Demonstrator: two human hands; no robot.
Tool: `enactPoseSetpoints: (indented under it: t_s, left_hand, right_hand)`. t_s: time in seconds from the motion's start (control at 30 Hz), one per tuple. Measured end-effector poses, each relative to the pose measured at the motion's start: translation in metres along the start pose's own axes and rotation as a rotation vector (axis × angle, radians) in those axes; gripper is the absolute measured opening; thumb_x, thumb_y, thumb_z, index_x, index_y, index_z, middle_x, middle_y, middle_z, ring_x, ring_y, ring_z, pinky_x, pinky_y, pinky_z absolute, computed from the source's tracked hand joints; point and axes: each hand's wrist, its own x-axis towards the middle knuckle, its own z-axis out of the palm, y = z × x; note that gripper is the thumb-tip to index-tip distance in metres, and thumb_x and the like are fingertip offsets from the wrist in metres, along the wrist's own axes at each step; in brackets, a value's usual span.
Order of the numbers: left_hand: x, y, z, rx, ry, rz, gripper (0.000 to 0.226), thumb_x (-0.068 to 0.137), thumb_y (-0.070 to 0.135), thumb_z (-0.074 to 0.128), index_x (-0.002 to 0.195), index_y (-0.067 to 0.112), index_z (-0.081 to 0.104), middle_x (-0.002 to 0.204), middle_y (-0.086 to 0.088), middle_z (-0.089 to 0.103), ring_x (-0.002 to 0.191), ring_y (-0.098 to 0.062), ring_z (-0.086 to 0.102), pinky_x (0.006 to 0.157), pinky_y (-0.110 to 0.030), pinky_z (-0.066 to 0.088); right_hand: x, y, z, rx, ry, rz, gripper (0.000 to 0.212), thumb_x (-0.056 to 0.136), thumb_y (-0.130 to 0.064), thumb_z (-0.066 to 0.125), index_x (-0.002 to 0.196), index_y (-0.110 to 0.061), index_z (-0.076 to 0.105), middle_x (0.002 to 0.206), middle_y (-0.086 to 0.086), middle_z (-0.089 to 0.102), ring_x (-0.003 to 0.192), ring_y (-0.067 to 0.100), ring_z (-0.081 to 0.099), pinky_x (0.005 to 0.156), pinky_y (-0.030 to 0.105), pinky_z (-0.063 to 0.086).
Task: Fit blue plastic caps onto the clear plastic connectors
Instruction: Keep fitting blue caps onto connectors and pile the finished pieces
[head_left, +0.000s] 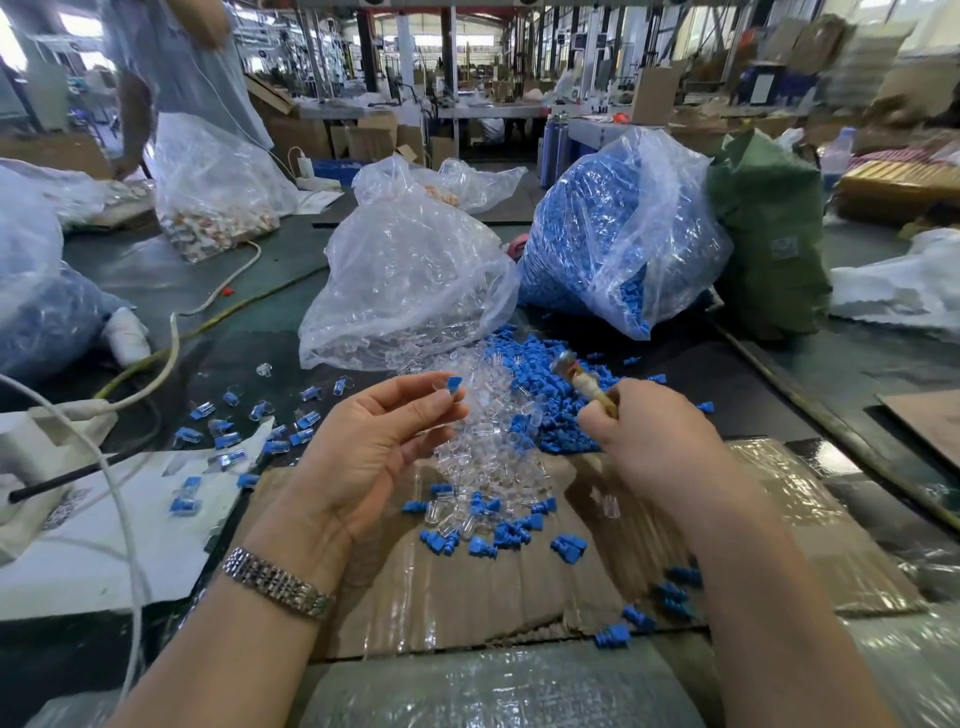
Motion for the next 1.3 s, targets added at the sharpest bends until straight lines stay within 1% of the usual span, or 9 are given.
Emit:
enactPoseSetpoints:
  t_s: [0.1, 0.17, 0.33, 0.57, 0.83, 1.03, 1.13, 1.2, 1.3]
  left_hand:
    - [0.0, 0.0, 0.0, -0.018, 0.014, 0.01, 0.024, 0.074, 0.004, 0.075, 0.097, 0.005, 0.08, 0.111, -0.019, 0.075, 0.099, -0.025, 0.075, 0.074, -0.026, 0.061]
    - [0.0, 0.0, 0.001, -0.011, 0.01, 0.024, 0.024, 0.073, 0.007, 0.076, 0.097, 0.007, 0.08, 0.112, -0.017, 0.075, 0.102, -0.024, 0.074, 0.078, -0.027, 0.061]
    - [0.0, 0.0, 0.004, -0.003, -0.027, 0.057, 0.023, 0.072, 0.008, 0.076, 0.093, 0.012, 0.082, 0.107, -0.012, 0.077, 0.1, -0.02, 0.074, 0.082, -0.027, 0.061]
    - [-0.006, -0.002, 0.012, 0.209, -0.03, 0.123, 0.033, 0.059, 0.023, 0.083, 0.091, 0.015, 0.082, 0.104, -0.015, 0.076, 0.104, -0.029, 0.069, 0.106, -0.047, 0.049]
    - [-0.002, -0.004, 0.005, 0.294, -0.036, 0.23, 0.037, 0.062, 0.033, 0.086, 0.096, 0.021, 0.082, 0.105, -0.01, 0.078, 0.106, -0.023, 0.072, 0.1, -0.039, 0.05]
    - [0.0, -0.002, -0.002, 0.411, 0.001, 0.309, 0.022, 0.076, 0.024, 0.079, 0.097, 0.026, 0.08, 0.103, -0.004, 0.078, 0.103, -0.018, 0.073, 0.09, -0.027, 0.056]
    - [-0.002, 0.005, -0.01, 0.577, 0.172, 0.397, 0.015, 0.083, 0.016, 0.078, 0.093, 0.028, 0.078, 0.096, 0.002, 0.077, 0.092, -0.008, 0.072, 0.078, -0.017, 0.056]
    - [-0.002, 0.009, -0.019, 0.915, 0.452, 0.461, 0.017, 0.087, 0.01, 0.073, 0.09, 0.027, 0.074, 0.092, 0.004, 0.072, 0.086, -0.008, 0.068, 0.07, -0.017, 0.054]
    - [-0.002, 0.015, -0.028, 1.425, 0.769, 0.461, 0.016, 0.081, 0.01, 0.068, 0.088, 0.024, 0.07, 0.097, 0.0, 0.052, 0.103, -0.031, 0.055, 0.089, -0.046, 0.044]
  right_hand:
    - [-0.008, -0.001, -0.012, 0.354, -0.132, -0.091, 0.039, 0.102, -0.032, 0.055, 0.075, -0.004, 0.05, 0.068, 0.007, 0.05, 0.058, 0.02, 0.05, 0.059, 0.036, 0.041]
    - [-0.016, -0.004, -0.015, 0.615, -0.386, -0.127, 0.035, 0.102, -0.031, 0.058, 0.095, 0.002, 0.065, 0.069, 0.004, 0.06, 0.063, 0.018, 0.063, 0.065, 0.038, 0.054]
    - [-0.026, -0.018, -0.004, 0.628, -0.66, -0.217, 0.038, 0.102, -0.031, 0.058, 0.109, 0.006, 0.065, 0.079, 0.005, 0.072, 0.081, 0.024, 0.072, 0.081, 0.041, 0.062]
    - [-0.032, -0.024, -0.003, 0.604, -0.649, -0.257, 0.042, 0.103, -0.033, 0.056, 0.113, 0.007, 0.062, 0.088, 0.009, 0.075, 0.095, 0.032, 0.073, 0.088, 0.051, 0.06]
    - [-0.034, -0.032, 0.004, 0.601, -0.568, -0.246, 0.05, 0.102, -0.045, 0.054, 0.094, 0.003, 0.065, 0.07, 0.006, 0.065, 0.059, 0.023, 0.065, 0.072, 0.045, 0.061]
    - [-0.029, -0.033, 0.009, 0.655, -0.59, -0.239, 0.047, 0.1, -0.049, 0.055, 0.099, -0.004, 0.068, 0.072, 0.004, 0.071, 0.066, 0.026, 0.071, 0.068, 0.04, 0.062]
    - [-0.022, -0.022, 0.002, 0.673, -0.532, -0.222, 0.051, 0.091, -0.058, 0.059, 0.102, -0.009, 0.069, 0.077, 0.003, 0.073, 0.071, 0.023, 0.073, 0.071, 0.039, 0.061]
    - [-0.016, -0.012, -0.006, 0.633, -0.362, -0.179, 0.048, 0.091, -0.059, 0.061, 0.093, -0.011, 0.068, 0.075, 0.003, 0.07, 0.066, 0.019, 0.07, 0.069, 0.041, 0.061]
    - [-0.006, 0.002, -0.01, 0.311, -0.085, -0.089, 0.044, 0.094, -0.055, 0.061, 0.073, -0.017, 0.053, 0.07, 0.002, 0.062, 0.066, 0.021, 0.061, 0.061, 0.039, 0.046]
